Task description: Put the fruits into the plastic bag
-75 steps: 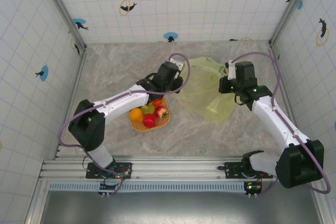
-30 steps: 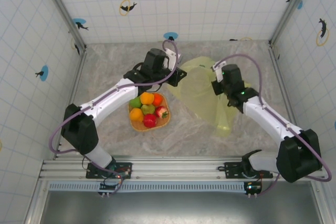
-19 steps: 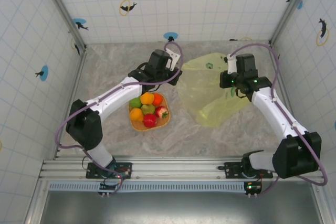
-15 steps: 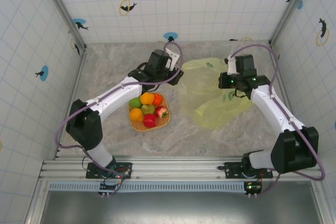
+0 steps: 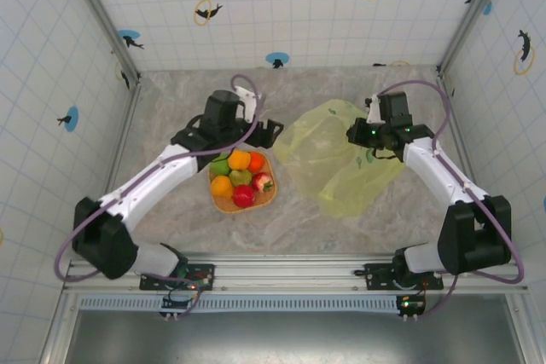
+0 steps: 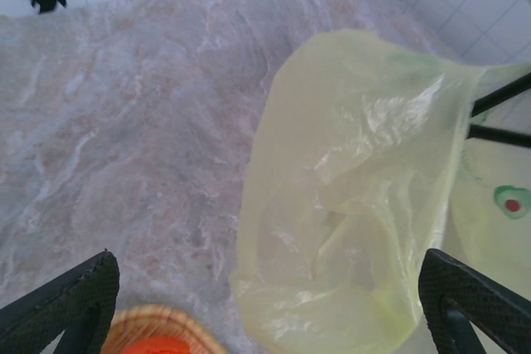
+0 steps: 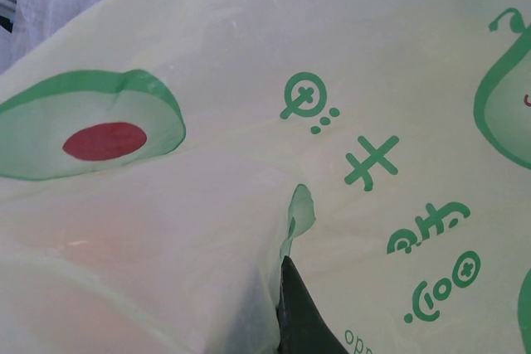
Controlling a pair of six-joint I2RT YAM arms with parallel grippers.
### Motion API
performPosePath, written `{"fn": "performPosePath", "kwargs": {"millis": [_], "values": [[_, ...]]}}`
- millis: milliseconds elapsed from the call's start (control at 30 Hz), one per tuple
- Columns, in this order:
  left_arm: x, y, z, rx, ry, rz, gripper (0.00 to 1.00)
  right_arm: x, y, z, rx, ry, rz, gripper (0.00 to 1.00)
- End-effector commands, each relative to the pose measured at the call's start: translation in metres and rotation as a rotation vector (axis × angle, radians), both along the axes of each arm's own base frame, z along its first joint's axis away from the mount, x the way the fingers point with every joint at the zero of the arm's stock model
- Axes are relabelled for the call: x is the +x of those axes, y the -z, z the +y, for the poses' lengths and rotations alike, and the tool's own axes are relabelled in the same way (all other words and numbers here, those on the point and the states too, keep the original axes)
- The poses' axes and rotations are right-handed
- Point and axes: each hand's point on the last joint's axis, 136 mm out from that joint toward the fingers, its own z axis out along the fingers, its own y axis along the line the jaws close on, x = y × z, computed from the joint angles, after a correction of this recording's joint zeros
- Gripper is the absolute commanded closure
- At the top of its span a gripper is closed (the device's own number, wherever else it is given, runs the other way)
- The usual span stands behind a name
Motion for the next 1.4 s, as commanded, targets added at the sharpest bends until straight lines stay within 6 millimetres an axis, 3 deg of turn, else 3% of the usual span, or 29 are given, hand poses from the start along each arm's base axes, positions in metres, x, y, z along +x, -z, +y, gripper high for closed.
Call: {"fn": "performPosePath", "kwargs": {"millis": [0, 200, 433, 800, 1067, 1367], "values": [[-0.016, -0.004, 0.022, -0.021, -0.041, 0.038, 0.03, 0.001, 0.009, 0.000, 0.030, 0.021, 0.024, 1.00], [-0.017, 0.020, 0.078, 0.028, -0.210, 0.155, 0.03, 0.003, 0.011, 0.001, 0.030, 0.021, 0.042, 1.00], [-0.019, 0.058, 0.097, 0.193, -0.234, 0.267, 0.05, 0.006, 0.013, 0.003, 0.028, 0.023, 0.079, 1.00], [-0.015, 0.099, 0.094, 0.337, -0.172, 0.360, 0.06, 0.002, 0.021, -0.001, 0.000, 0.014, 0.077, 1.00], [-0.014, 0.117, 0.095, 0.451, -0.164, 0.370, 0.06, 0.003, 0.022, 0.000, 0.001, 0.011, 0.072, 1.00], [-0.012, 0.125, 0.083, 0.473, -0.110, 0.361, 0.16, 0.001, 0.023, -0.003, -0.005, 0.016, 0.054, 1.00]]}}
